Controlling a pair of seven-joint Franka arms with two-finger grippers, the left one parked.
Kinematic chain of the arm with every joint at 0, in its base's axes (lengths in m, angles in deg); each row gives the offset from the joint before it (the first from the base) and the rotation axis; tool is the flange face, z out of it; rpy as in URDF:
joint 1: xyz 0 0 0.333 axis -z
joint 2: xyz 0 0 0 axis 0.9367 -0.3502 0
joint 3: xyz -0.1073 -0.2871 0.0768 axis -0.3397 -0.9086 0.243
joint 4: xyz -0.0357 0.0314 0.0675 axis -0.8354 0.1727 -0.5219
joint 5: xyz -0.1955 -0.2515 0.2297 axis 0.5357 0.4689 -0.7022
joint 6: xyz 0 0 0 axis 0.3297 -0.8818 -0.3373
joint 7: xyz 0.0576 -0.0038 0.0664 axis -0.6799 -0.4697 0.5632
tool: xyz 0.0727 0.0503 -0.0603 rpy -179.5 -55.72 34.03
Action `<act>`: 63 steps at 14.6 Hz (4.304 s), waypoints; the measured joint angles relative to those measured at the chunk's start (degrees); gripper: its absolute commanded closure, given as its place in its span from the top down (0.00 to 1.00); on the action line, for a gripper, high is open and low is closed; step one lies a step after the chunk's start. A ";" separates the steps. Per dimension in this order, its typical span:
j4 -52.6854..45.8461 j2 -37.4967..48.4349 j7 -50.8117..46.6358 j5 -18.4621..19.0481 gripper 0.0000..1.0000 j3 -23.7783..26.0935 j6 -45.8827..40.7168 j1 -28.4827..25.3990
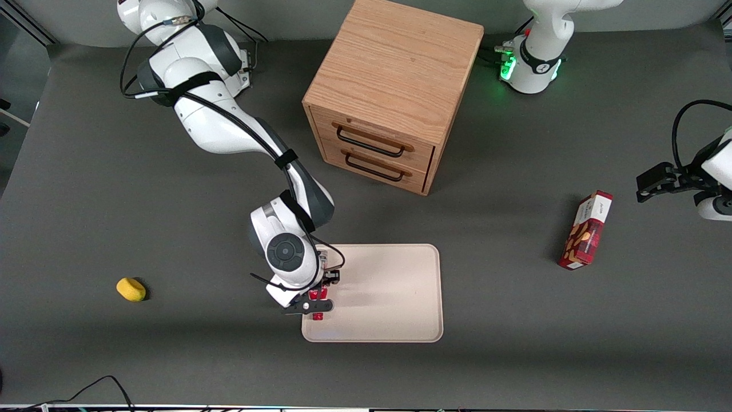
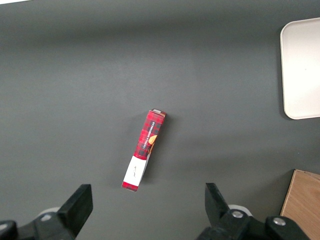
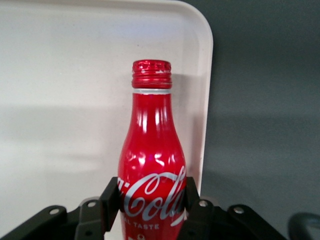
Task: Place coke bottle on tray
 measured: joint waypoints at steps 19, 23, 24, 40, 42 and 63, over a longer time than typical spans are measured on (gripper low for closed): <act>-0.03 -0.06 1.10 0.79 1.00 -0.22 0.56 0.00; 0.02 0.49 3.65 1.19 1.00 -0.39 -1.54 0.01; 0.03 0.64 3.69 1.37 1.00 -0.39 -2.01 0.01; -0.03 4.05 -4.91 1.36 1.00 0.31 -12.11 -0.39; -0.05 6.54 -4.90 1.33 1.00 0.50 -16.10 -0.33; 51.39 66.48 22.51 -4.09 1.00 -13.13 -20.35 11.25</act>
